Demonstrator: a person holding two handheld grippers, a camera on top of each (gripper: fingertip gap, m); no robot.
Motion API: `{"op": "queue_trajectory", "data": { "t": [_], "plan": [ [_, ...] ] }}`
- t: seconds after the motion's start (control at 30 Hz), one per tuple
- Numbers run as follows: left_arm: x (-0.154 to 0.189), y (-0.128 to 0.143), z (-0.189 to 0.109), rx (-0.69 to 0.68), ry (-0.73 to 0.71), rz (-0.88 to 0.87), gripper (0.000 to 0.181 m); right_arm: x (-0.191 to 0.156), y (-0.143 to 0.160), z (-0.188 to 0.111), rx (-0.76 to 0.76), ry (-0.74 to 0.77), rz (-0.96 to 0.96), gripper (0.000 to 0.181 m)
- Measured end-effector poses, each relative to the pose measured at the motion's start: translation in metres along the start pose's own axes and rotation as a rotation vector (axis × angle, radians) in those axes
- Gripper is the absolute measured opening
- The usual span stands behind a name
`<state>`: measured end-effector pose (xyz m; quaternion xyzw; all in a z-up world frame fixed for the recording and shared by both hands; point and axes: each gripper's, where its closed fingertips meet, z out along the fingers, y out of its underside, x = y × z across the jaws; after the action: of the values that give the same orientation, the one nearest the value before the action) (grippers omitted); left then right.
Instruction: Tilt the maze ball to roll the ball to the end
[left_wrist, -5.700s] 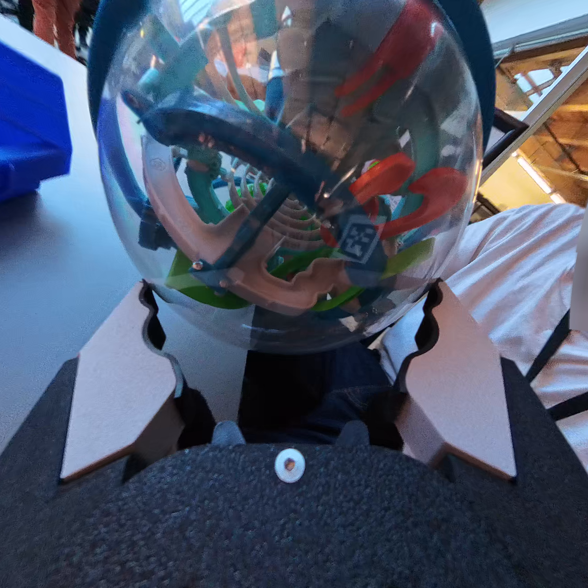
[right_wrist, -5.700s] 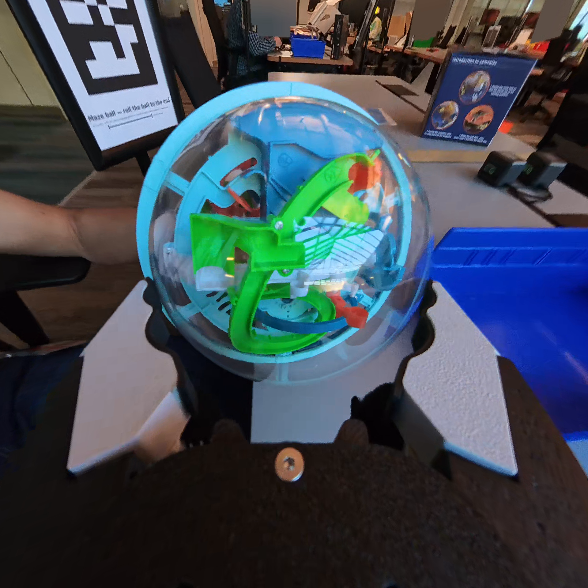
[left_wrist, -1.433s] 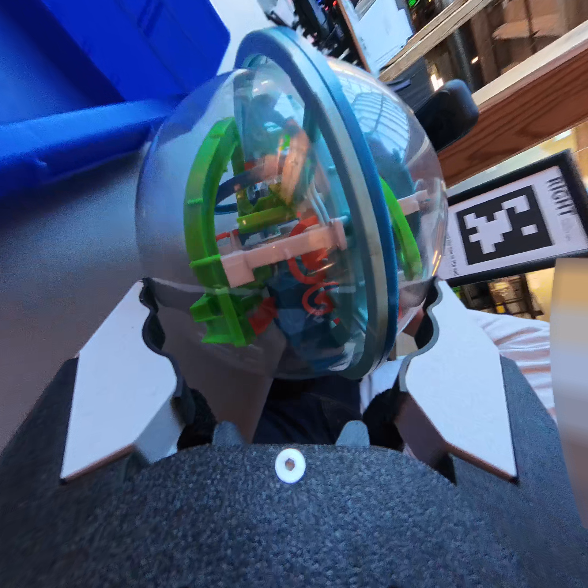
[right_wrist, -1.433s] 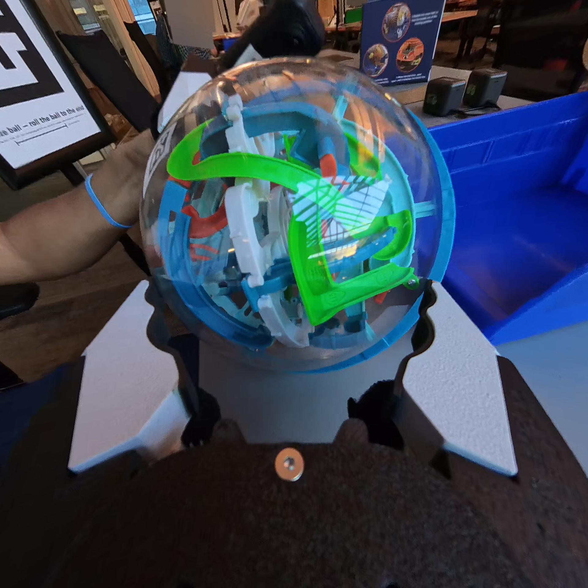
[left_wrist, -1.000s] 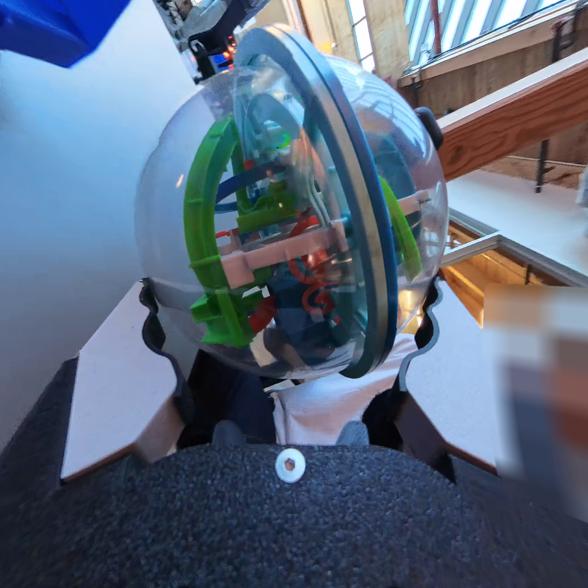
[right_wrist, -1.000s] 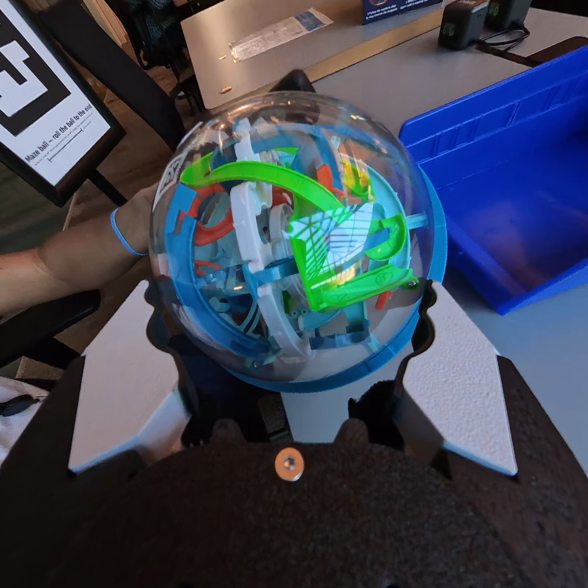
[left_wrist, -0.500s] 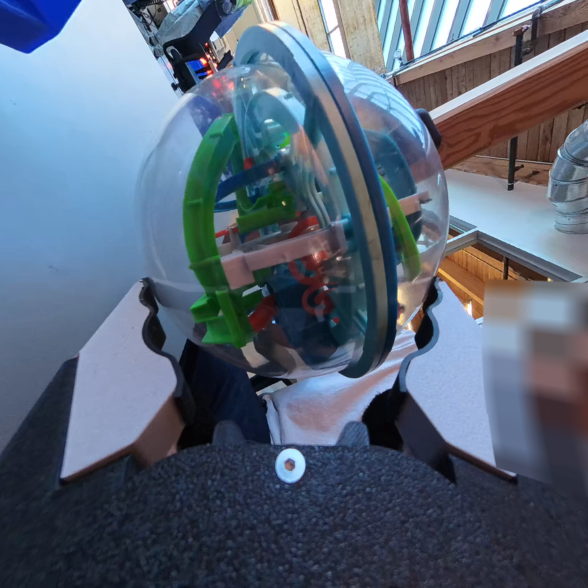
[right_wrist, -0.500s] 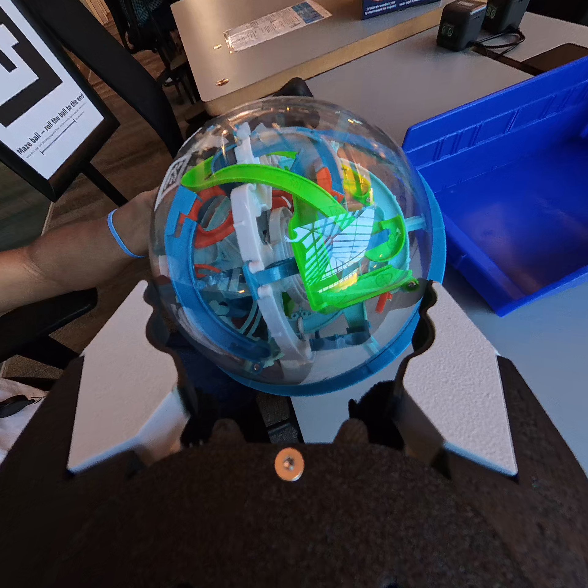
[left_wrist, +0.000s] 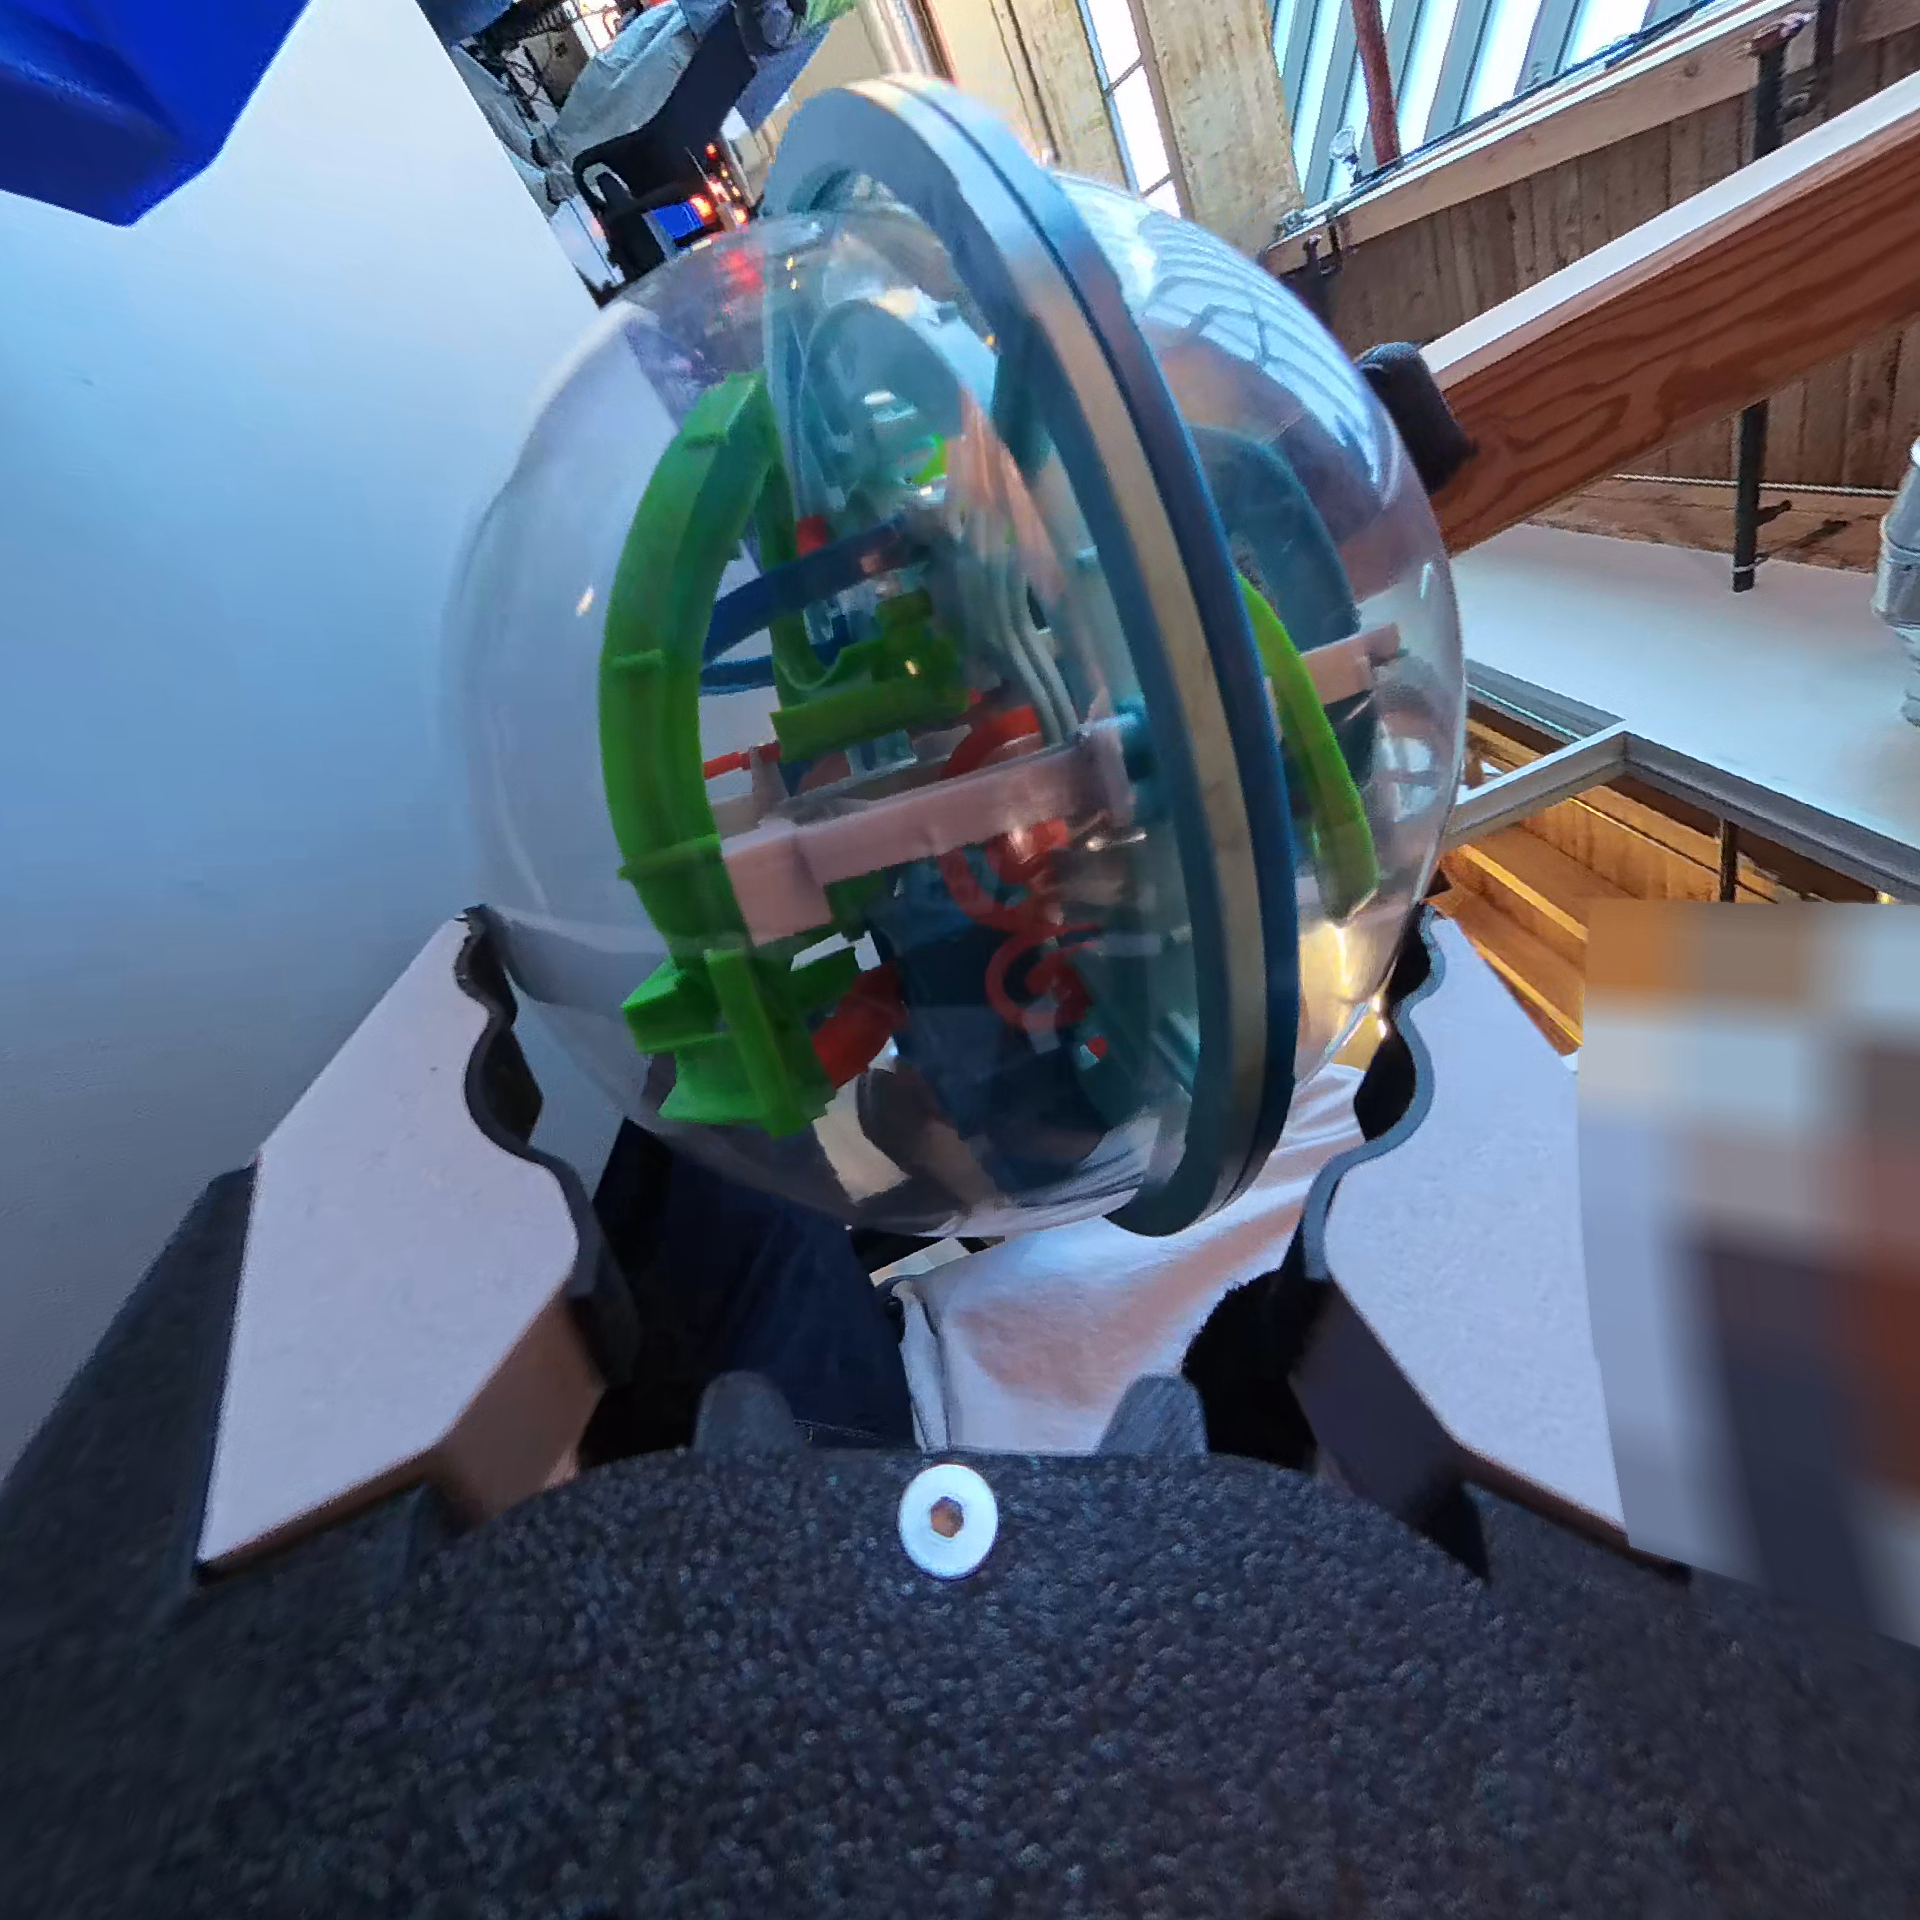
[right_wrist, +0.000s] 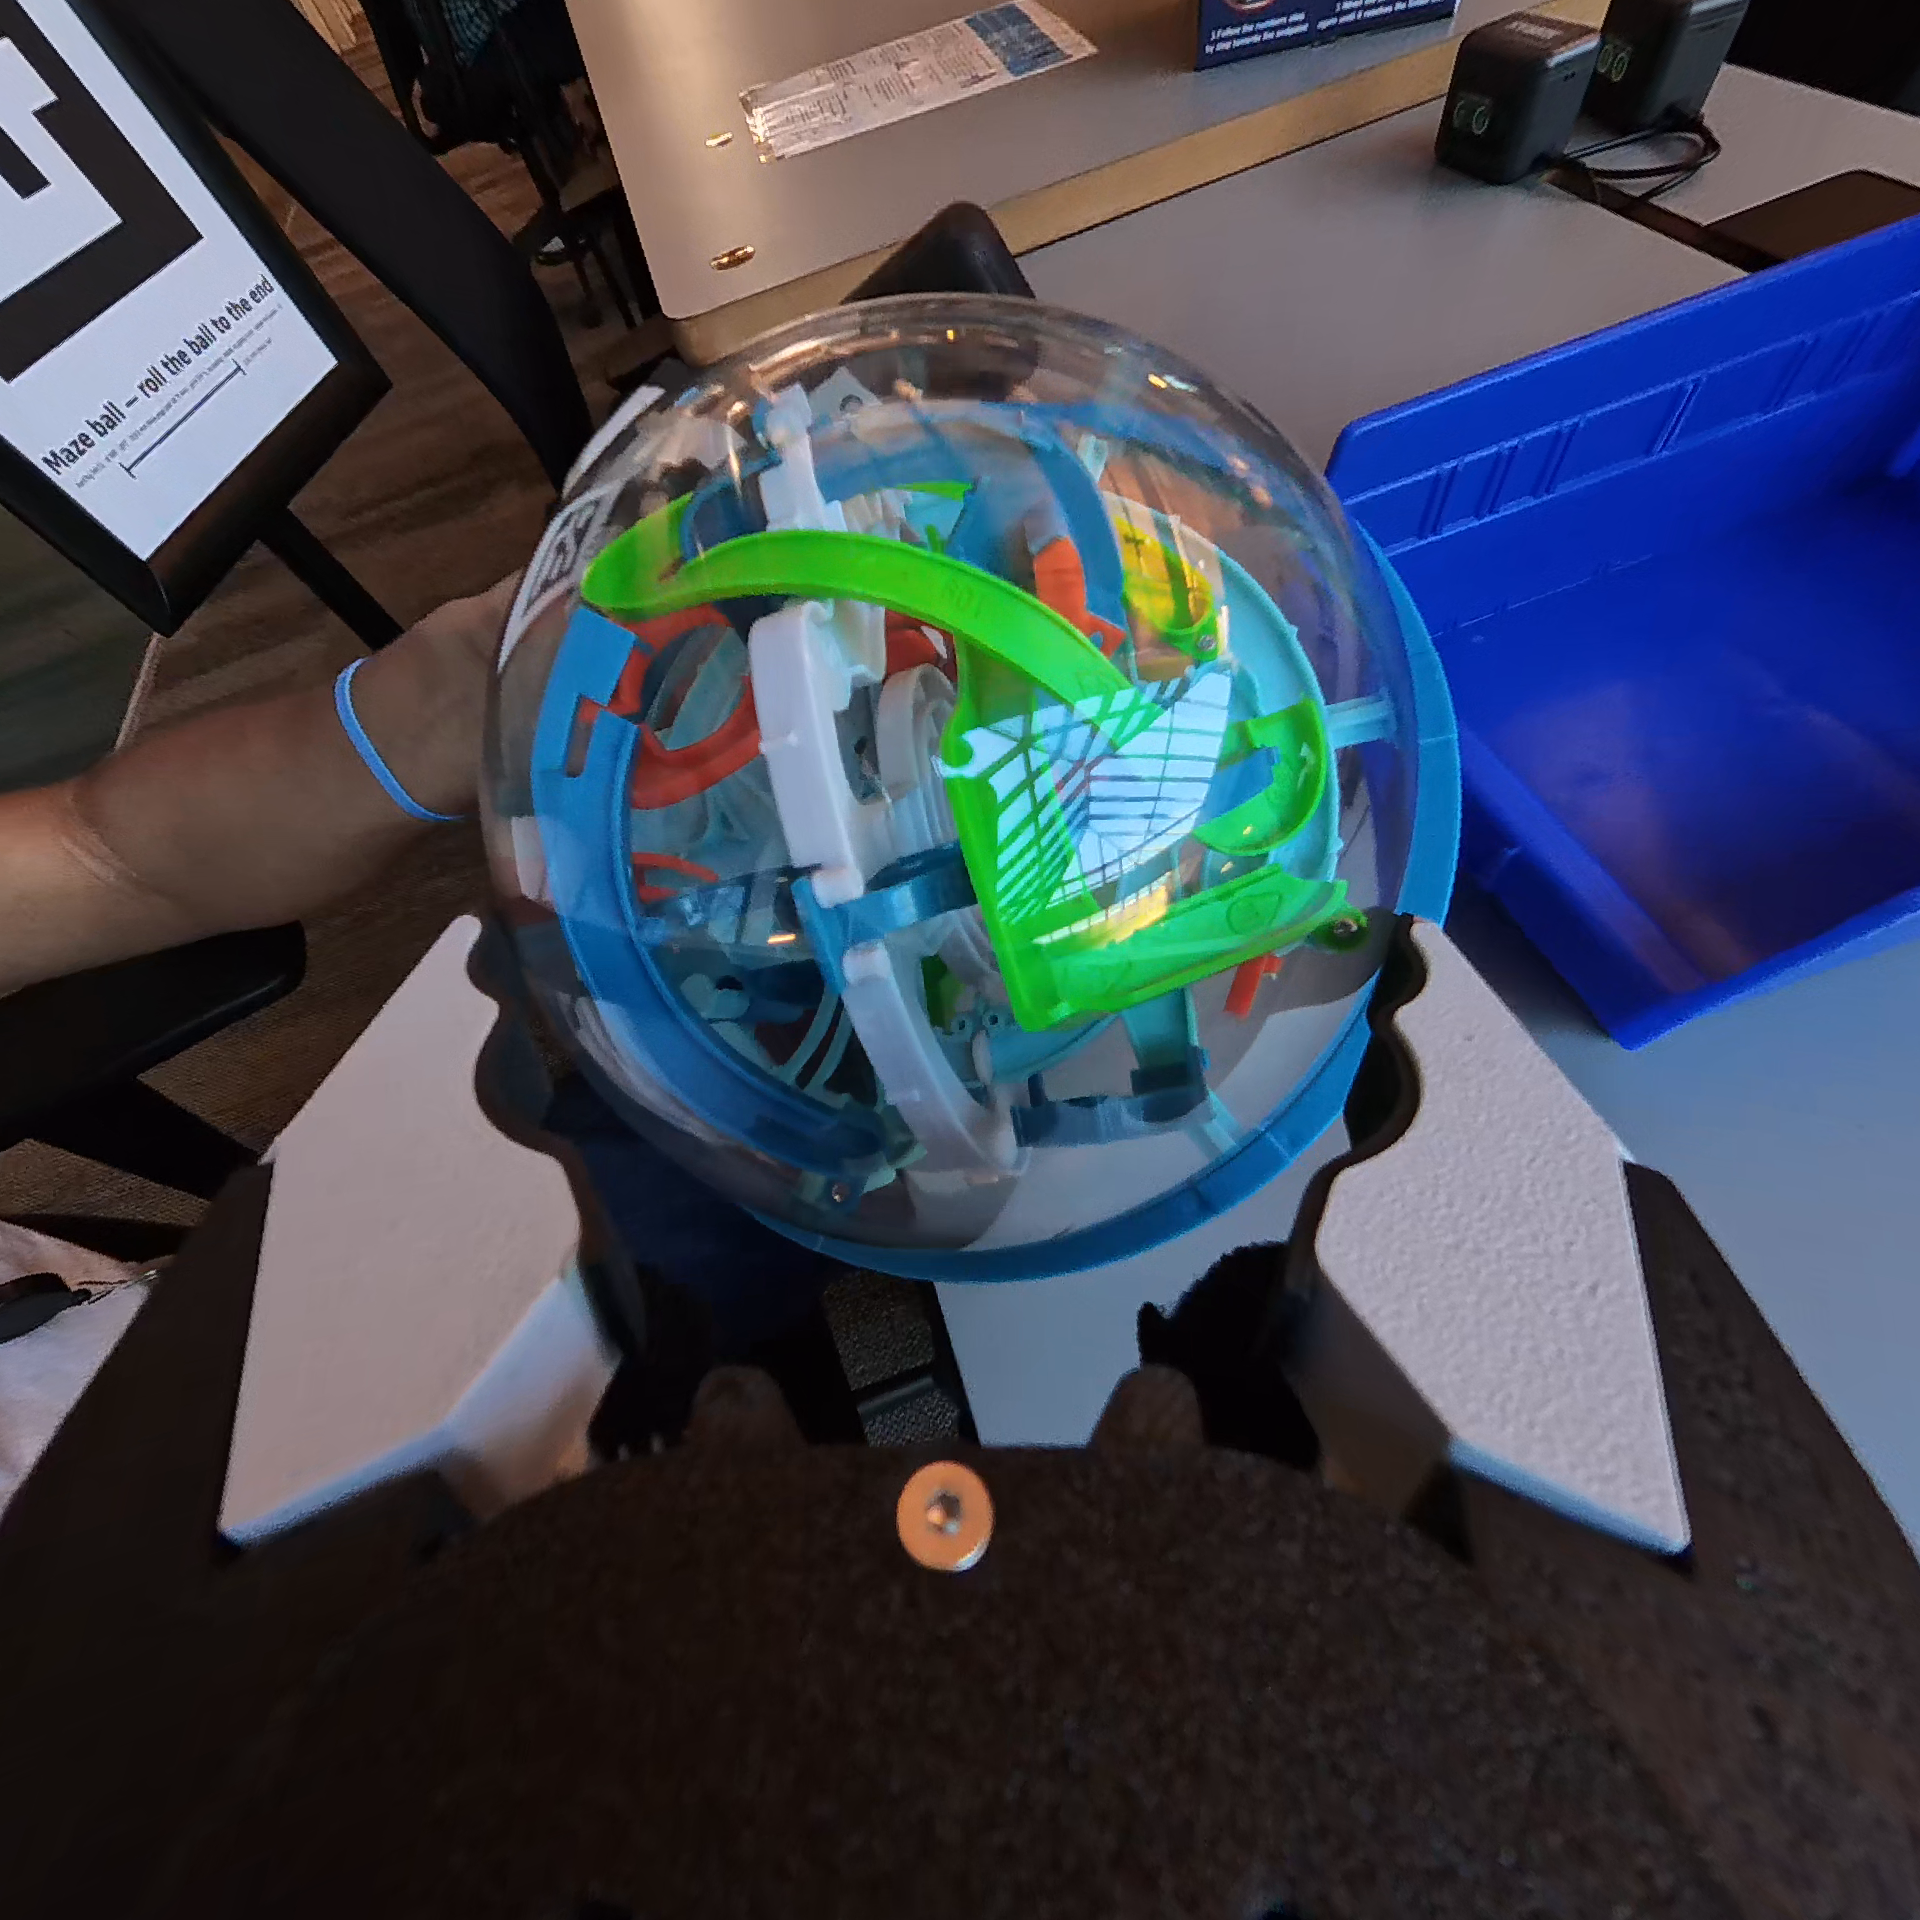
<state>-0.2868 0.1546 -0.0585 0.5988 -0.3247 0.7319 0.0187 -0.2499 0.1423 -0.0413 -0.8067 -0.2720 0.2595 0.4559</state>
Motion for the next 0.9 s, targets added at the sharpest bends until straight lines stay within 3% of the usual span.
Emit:
{"op": "queue_trajectory", "data": {
  "t": [0.47,0.73,0.9],
  "plan": [
    [-0.008,-0.004,-0.009,0.007,-0.182,0.031,0.157,0.007,0.011,0.013,0.027,-0.073,-0.002,0.154],
    [-0.017,-0.002,-0.013,0.019,-0.237,-0.07,0.158,0.013,0.016,0.023,0.089,-0.167,0.077,0.154],
    [-0.025,-0.003,-0.021,0.03,-0.405,-0.038,0.158,0.017,0.028,0.037,0.154,-0.246,0.088,0.156]
  ]
}}
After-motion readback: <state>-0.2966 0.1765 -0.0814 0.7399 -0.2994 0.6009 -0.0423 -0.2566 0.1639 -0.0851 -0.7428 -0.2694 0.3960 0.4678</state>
